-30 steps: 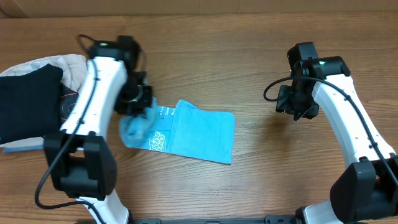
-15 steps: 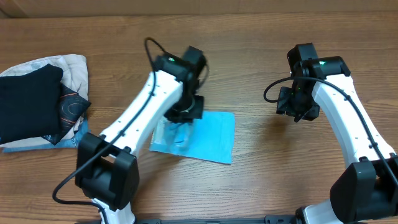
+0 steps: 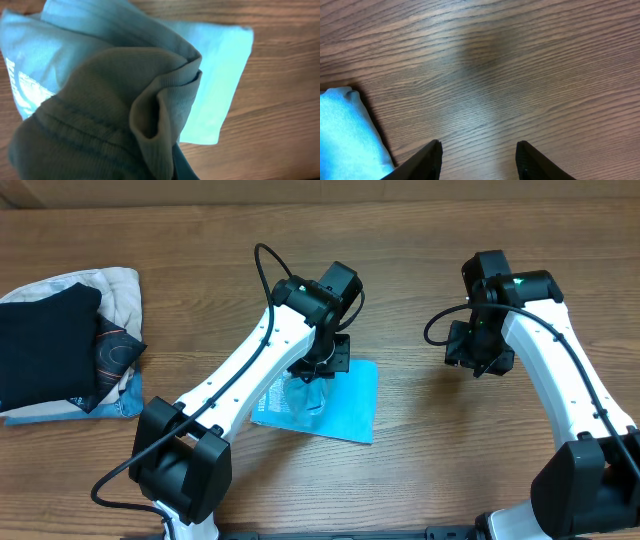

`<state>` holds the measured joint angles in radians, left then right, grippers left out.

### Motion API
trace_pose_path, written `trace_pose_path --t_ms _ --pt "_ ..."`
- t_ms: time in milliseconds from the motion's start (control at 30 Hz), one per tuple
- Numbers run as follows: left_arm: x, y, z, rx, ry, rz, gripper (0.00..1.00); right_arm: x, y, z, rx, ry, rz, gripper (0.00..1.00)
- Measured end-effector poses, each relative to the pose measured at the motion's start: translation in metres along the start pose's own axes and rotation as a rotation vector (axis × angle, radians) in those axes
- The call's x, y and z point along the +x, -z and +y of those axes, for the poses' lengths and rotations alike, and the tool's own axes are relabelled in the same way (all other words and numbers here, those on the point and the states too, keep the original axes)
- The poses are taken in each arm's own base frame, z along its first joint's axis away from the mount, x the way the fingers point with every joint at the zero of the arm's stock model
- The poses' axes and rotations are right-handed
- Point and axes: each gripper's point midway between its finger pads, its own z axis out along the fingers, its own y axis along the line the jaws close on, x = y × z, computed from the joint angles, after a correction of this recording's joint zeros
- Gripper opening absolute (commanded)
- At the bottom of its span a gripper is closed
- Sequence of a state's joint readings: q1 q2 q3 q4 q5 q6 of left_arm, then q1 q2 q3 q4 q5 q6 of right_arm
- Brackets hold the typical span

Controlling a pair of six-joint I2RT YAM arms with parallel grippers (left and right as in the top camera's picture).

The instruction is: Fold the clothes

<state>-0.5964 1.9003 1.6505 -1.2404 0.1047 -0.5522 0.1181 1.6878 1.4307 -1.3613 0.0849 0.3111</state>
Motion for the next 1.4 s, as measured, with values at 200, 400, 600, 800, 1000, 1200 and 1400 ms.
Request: trace_pose_path --t_ms 200,400,600,800,1000,1200,1400 --pt "-0.006 0.000 -0.014 0.060 0.007 -0.019 0.38 0.000 0.000 0.000 0.000 0.002 0.001 0.51" --pt "-0.003 0.002 -0.036 0.164 -0.015 -0.002 0.41 0.000 0.000 0.000 0.000 0.002 0.001 0.51" --pt "-0.002 0.003 -0.037 0.191 -0.084 0.010 0.40 0.000 0.000 0.000 0.000 0.002 0.000 0.52" --pt "-0.021 0.005 0.014 0.089 -0.019 -0.009 0.41 0.005 0.001 0.019 -0.110 0.098 0.029 0.50" --pt "-0.061 0.012 0.083 -0.022 0.113 -0.114 0.34 0.018 0.009 0.066 -0.294 0.256 0.047 0.50" --pt "-0.079 0.011 0.122 -0.065 0.186 -0.149 0.34 0.043 0.017 0.132 -0.376 0.480 -0.005 0.51" --pt "-0.077 -0.019 0.129 -0.095 0.170 -0.071 0.35 0.075 0.014 0.194 -0.416 0.681 -0.043 0.52"
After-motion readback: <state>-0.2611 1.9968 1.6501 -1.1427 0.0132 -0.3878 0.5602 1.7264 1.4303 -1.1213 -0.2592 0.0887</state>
